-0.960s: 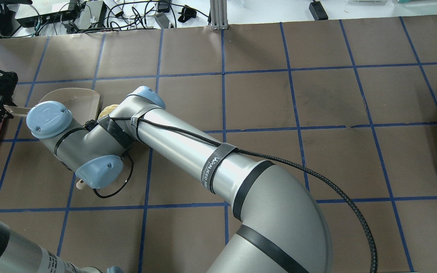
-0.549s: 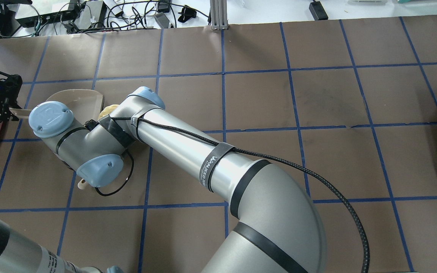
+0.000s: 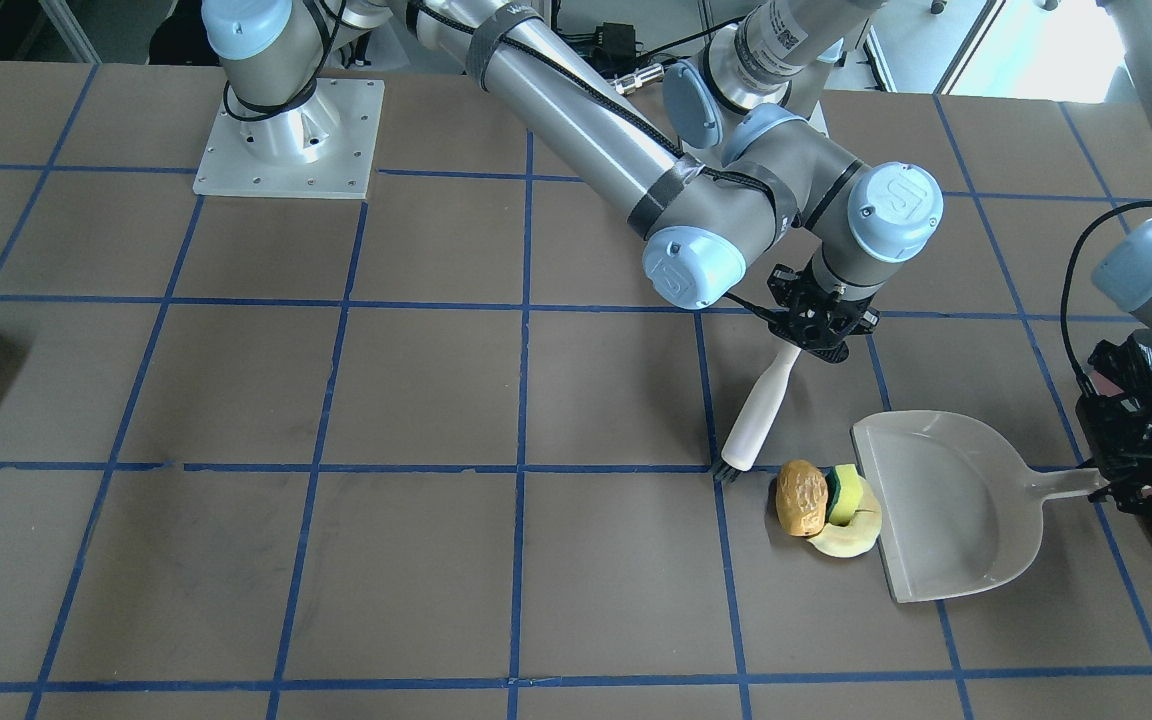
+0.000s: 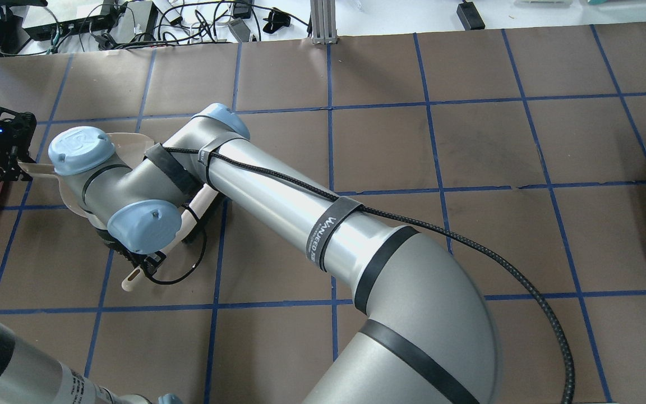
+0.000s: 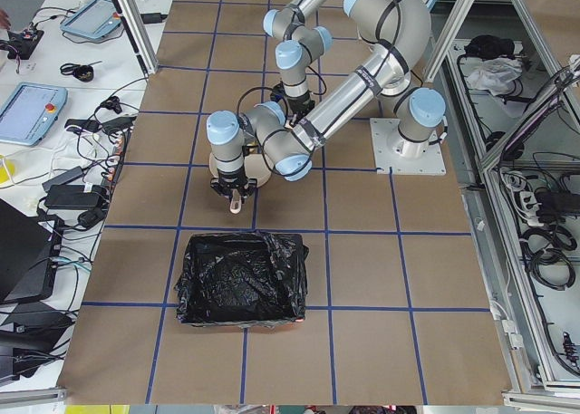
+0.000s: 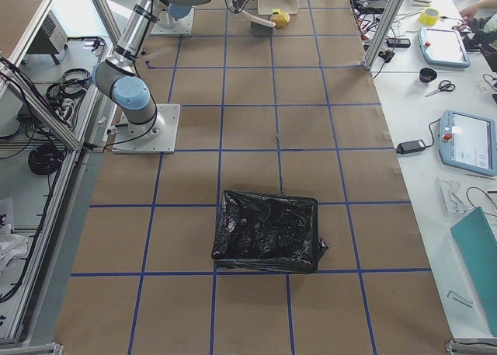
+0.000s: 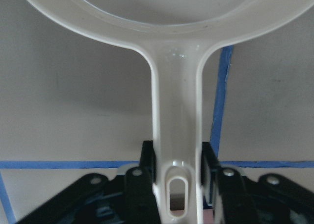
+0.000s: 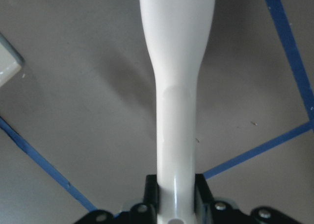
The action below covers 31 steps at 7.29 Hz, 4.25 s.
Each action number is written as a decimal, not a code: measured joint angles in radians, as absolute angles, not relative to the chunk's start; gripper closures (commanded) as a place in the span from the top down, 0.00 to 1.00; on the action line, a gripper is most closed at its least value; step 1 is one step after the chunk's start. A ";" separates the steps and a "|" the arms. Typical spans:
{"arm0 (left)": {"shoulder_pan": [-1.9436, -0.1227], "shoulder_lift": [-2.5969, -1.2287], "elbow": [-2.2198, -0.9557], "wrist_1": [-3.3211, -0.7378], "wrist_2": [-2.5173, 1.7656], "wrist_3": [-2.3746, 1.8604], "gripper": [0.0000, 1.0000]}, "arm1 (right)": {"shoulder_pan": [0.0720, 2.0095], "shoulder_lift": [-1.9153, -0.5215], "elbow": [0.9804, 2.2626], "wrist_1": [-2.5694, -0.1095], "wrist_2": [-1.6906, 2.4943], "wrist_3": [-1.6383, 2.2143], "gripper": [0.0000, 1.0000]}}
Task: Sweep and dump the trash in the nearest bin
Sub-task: 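Sweep the trash pile into the dustpan with the right gripper's brush, then lift the loaded dustpan over the bin with the left gripper and tip it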
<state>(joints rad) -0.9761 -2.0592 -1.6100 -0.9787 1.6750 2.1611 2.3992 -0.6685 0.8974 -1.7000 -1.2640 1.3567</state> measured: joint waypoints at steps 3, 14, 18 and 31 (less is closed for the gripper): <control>-0.976 -2.059 -1.611 -0.979 1.671 2.154 0.00 | 2.352 -0.623 0.769 -1.479 -1.220 1.147 0.00; -0.976 -2.059 -1.620 -0.979 1.667 2.136 0.00 | 2.337 -0.501 0.563 -1.541 -1.264 0.194 0.00; -0.975 -2.057 -1.620 -0.979 1.667 2.137 0.00 | 2.301 -0.673 0.750 -1.486 -1.283 0.462 0.00; -0.717 -2.000 -1.391 -1.440 1.505 2.330 0.00 | 2.141 -1.371 1.961 -1.914 -1.374 0.624 0.00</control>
<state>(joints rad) -0.7166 -2.0003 -1.3910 -1.4399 1.5048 2.3299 2.1408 -1.3706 1.9609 -1.9136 -1.3740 0.6243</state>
